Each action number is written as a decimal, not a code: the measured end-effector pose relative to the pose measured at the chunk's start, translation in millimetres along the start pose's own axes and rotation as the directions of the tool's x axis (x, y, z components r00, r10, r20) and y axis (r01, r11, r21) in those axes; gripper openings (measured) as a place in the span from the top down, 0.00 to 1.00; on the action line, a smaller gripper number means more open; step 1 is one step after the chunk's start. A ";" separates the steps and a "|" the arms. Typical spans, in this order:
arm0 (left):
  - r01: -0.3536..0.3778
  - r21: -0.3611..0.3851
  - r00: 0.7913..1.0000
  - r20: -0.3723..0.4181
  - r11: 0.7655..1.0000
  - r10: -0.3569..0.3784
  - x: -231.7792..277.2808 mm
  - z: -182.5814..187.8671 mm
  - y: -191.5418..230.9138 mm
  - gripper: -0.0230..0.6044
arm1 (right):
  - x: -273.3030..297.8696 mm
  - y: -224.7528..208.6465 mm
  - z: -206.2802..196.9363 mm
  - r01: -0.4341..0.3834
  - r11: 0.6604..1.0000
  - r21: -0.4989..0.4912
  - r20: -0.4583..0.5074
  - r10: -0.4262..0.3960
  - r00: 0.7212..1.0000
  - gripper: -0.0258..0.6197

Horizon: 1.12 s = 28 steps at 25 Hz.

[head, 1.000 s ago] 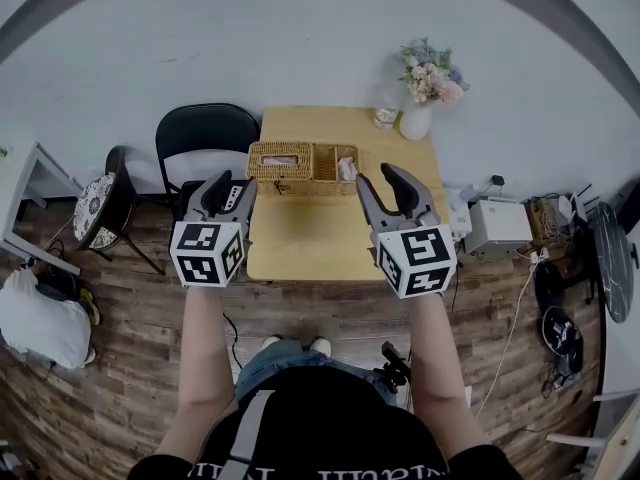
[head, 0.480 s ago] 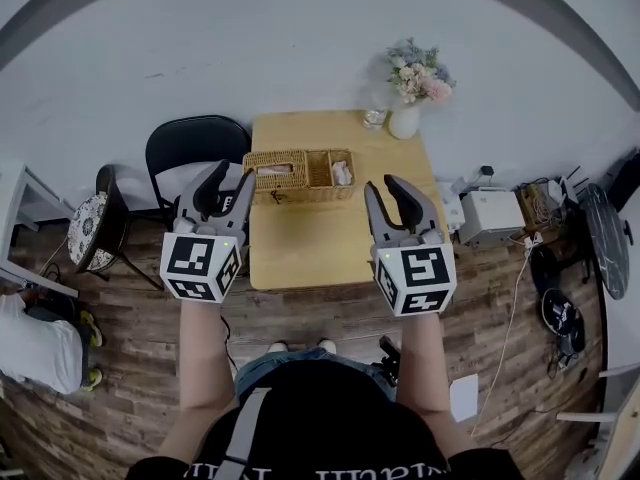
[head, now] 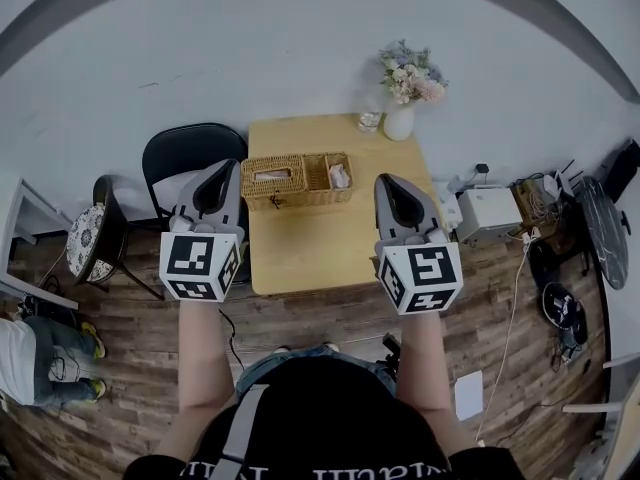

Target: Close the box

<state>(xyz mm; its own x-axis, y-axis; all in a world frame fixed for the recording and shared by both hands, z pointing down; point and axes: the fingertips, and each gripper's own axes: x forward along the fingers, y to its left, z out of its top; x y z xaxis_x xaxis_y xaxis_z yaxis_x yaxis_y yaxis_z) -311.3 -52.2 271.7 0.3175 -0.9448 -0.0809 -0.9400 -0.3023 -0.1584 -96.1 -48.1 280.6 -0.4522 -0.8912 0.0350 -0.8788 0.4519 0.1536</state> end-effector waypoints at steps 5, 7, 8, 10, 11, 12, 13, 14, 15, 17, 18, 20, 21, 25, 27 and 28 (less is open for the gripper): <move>-0.010 0.018 1.000 0.025 1.000 0.010 -0.5 8.8 -0.6 0.94 | -1.7 1.3 7.1 -0.007 1.000 -0.001 0.028 0.007 1.000 0.94; -0.015 0.018 0.999 0.034 1.000 0.014 -0.5 11.3 1.0 0.94 | -0.7 1.7 8.6 -0.008 1.000 -0.006 0.029 0.009 1.000 0.94; -0.016 0.019 0.999 0.038 1.000 0.015 -0.3 12.9 2.0 0.94 | 0.1 2.0 9.3 -0.010 1.000 -0.006 0.030 0.011 0.999 0.94; -0.019 0.024 0.999 0.045 1.000 0.018 -1.0 16.1 3.7 0.94 | 1.1 3.4 10.2 -0.014 1.000 -0.007 0.030 0.015 0.999 0.94; -0.019 0.028 0.999 0.047 0.999 0.018 -1.9 17.4 4.1 0.94 | 0.9 4.3 10.3 -0.016 1.000 -0.009 0.030 0.016 0.999 0.94; -0.019 0.031 0.999 0.049 0.999 0.018 -3.0 18.6 4.2 0.94 | 0.3 5.0 10.4 -0.017 1.000 -0.009 0.030 0.017 0.999 0.94; -0.019 0.035 0.999 0.052 0.999 0.017 -3.9 19.6 4.0 0.94 | -0.2 5.4 10.6 -0.018 1.000 -0.009 0.030 0.018 0.999 0.94; -0.018 0.037 0.998 0.054 0.999 0.016 -4.4 20.4 3.8 0.94 | -0.5 5.5 10.7 -0.018 1.000 -0.007 0.031 0.018 0.999 0.94; -0.018 0.039 0.998 0.054 0.999 0.016 -4.5 20.8 3.8 0.94 | -0.5 5.4 10.8 -0.018 1.000 -0.005 0.032 0.018 0.999 0.94; -0.019 0.045 0.999 0.051 0.999 0.017 -4.1 20.8 4.1 0.94 | -0.1 5.3 10.7 -0.017 1.000 -0.003 0.033 0.017 0.999 0.94; -0.019 0.048 0.999 0.050 0.999 0.017 -3.9 20.9 3.9 0.94 | -0.2 5.1 10.7 -0.016 1.000 -0.001 0.034 0.016 0.999 0.94; -0.015 0.050 0.999 0.048 0.999 0.013 -3.6 21.8 2.6 0.94 | -1.1 4.3 10.7 -0.011 1.000 0.004 0.037 0.010 0.999 0.94; -0.013 0.053 0.999 0.047 0.998 0.010 -3.5 22.4 1.7 0.94 | -1.5 4.2 10.6 -0.010 1.000 0.006 0.037 0.010 0.999 0.94; -0.015 0.077 0.999 0.042 0.997 0.012 -3.1 23.6 -1.6 0.94 | -3.4 6.0 9.0 -0.017 1.000 0.000 0.034 0.017 0.999 0.94; -0.018 0.080 0.999 0.040 0.997 0.015 -3.3 23.5 -2.8 0.94 | -4.9 6.8 8.1 -0.020 1.000 -0.002 0.034 0.020 0.999 0.94; -0.019 0.080 0.999 0.039 0.997 0.016 -3.5 23.4 -3.3 0.94 | -5.6 7.1 7.5 -0.021 1.000 -0.002 0.035 0.021 0.999 0.94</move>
